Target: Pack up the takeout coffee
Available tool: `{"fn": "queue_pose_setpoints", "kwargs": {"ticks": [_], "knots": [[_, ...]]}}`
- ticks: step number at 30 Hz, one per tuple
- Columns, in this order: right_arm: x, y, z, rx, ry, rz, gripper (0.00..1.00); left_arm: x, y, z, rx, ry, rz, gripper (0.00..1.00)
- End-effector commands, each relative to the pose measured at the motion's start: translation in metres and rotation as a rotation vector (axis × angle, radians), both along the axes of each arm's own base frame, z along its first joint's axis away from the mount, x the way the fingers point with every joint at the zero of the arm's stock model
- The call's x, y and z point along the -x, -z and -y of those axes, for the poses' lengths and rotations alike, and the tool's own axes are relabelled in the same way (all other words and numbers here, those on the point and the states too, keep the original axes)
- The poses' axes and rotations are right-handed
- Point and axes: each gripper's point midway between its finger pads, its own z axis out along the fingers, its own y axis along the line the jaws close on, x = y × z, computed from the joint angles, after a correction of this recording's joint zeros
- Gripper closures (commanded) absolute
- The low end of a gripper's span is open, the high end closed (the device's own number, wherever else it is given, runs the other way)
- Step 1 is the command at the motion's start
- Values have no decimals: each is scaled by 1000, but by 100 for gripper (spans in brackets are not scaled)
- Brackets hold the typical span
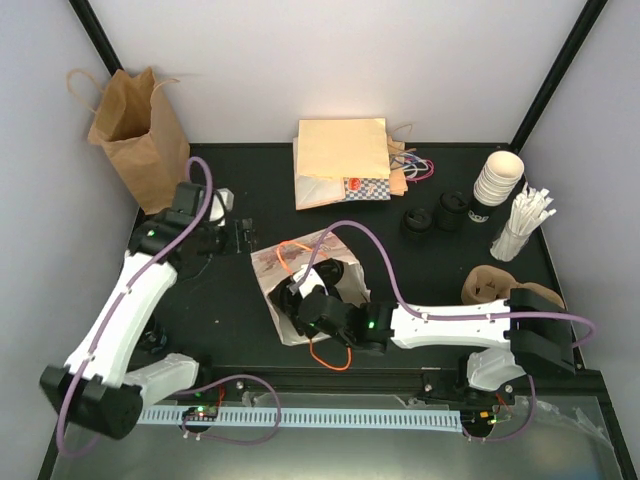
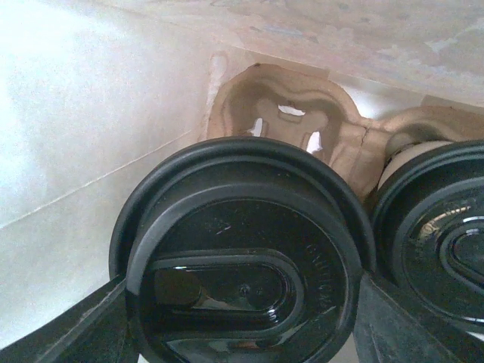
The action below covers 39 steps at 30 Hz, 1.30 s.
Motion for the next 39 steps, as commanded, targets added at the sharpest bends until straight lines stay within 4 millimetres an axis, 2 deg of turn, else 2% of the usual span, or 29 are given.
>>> {"fn": "queue_pose_setpoints", "kwargs": {"ticks": [1,4,7,9,13,19,24,27,33,39], "knots": [[-5,-6,-7,6,-23,65,70,-27,33,5,8,37,-53,5],[-6,-4,-10,10,-36,80,70,-56,54,1,5,-11,-92,11],[-6,-5,-15,17,-49,96,70,-79,78,6,49,2,-188,21],[-7,-4,-18,26,-55,109,70,-90,92,11,64,19,-246,29],[-7,1,-21,67,-67,145,70,-98,118,25,122,60,-309,45],[-7,13,-24,140,-76,195,70,-91,139,44,225,114,-360,56],[-6,21,-28,188,-79,246,70,-79,153,52,271,159,-399,58],[-5,25,-31,218,-83,278,70,-72,159,61,314,201,-428,62],[-6,32,-31,264,-72,337,70,-61,161,74,335,252,-456,66],[-8,32,-24,282,-74,399,69,-53,163,75,328,266,-472,67]]}}
